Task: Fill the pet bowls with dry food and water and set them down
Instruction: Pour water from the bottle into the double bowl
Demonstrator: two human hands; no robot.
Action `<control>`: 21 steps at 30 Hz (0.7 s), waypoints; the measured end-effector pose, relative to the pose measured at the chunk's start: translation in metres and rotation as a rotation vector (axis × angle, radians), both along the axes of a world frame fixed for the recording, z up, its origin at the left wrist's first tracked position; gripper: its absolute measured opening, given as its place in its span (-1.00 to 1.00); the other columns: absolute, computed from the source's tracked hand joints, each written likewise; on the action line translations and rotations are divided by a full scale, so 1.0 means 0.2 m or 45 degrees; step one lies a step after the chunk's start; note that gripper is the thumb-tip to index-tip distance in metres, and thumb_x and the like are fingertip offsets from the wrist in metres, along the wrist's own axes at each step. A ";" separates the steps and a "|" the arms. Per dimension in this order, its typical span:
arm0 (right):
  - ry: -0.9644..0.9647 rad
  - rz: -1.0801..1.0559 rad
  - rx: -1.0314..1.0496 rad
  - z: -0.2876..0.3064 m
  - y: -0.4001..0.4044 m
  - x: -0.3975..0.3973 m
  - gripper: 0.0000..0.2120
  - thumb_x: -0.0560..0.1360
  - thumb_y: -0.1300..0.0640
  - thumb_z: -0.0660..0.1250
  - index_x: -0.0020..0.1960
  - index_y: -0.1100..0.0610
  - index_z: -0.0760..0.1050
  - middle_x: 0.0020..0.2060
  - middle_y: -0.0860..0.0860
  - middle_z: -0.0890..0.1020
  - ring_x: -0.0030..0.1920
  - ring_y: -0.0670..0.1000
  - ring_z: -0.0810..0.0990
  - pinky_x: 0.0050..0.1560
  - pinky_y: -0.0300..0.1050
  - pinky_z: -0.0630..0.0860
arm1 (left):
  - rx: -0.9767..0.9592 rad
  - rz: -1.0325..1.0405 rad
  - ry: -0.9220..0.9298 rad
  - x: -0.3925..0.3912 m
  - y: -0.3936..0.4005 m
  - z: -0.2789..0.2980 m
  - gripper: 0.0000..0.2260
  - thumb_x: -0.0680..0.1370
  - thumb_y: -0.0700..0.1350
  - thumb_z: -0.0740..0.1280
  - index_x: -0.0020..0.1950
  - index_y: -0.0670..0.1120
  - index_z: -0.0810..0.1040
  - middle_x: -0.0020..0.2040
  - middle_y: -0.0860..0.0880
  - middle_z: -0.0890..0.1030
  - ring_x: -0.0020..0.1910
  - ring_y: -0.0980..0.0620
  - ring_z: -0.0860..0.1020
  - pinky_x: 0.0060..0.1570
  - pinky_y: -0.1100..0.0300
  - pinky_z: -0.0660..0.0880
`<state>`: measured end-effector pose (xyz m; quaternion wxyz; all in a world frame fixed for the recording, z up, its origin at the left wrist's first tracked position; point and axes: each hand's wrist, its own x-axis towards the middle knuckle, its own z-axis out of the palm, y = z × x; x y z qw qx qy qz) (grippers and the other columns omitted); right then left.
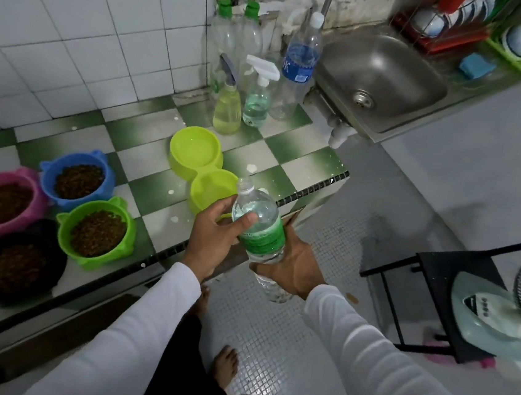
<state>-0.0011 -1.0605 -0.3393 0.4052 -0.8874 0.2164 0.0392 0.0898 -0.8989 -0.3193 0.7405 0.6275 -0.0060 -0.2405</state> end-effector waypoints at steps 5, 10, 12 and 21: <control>0.042 0.008 0.022 -0.03 -0.01 -0.01 -0.27 0.18 -0.16 0.63 0.26 -0.10 0.42 0.03 -0.14 0.68 0.02 -0.07 0.67 0.09 -0.10 0.62 | -0.037 0.027 0.130 -0.02 -0.01 -0.06 -0.65 0.48 -0.05 0.57 0.25 -0.02 0.66 0.17 -0.03 0.72 0.18 -0.13 0.68 0.12 -0.13 0.64; 0.141 0.046 0.024 -0.04 -0.04 -0.01 -0.27 0.19 -0.10 0.65 0.27 -0.06 0.42 0.02 -0.15 0.64 0.04 -0.05 0.65 0.09 -0.16 0.58 | -0.083 0.062 0.261 -0.04 -0.03 -0.10 -0.73 0.54 -0.11 0.50 0.23 -0.07 0.65 0.12 -0.04 0.74 0.15 -0.07 0.70 0.05 -0.03 0.65; 0.185 0.050 -0.005 -0.06 -0.05 -0.01 -0.24 0.15 -0.18 0.63 0.26 -0.09 0.40 0.05 -0.13 0.65 0.04 -0.04 0.66 0.11 -0.08 0.61 | -0.112 0.078 0.290 -0.05 -0.03 -0.12 -0.74 0.55 -0.12 0.49 0.24 -0.08 0.65 0.13 -0.04 0.74 0.13 -0.04 0.70 -0.04 0.03 0.66; 0.304 0.101 -0.059 -0.12 -0.08 0.00 -0.23 0.09 -0.28 0.58 0.20 -0.14 0.36 0.04 -0.13 0.65 0.01 -0.04 0.66 0.10 0.01 0.64 | -0.166 0.083 0.395 -0.05 -0.03 -0.22 -0.60 0.51 -0.03 0.51 0.32 -0.11 0.61 0.19 -0.07 0.71 0.18 -0.05 0.68 0.12 -0.15 0.64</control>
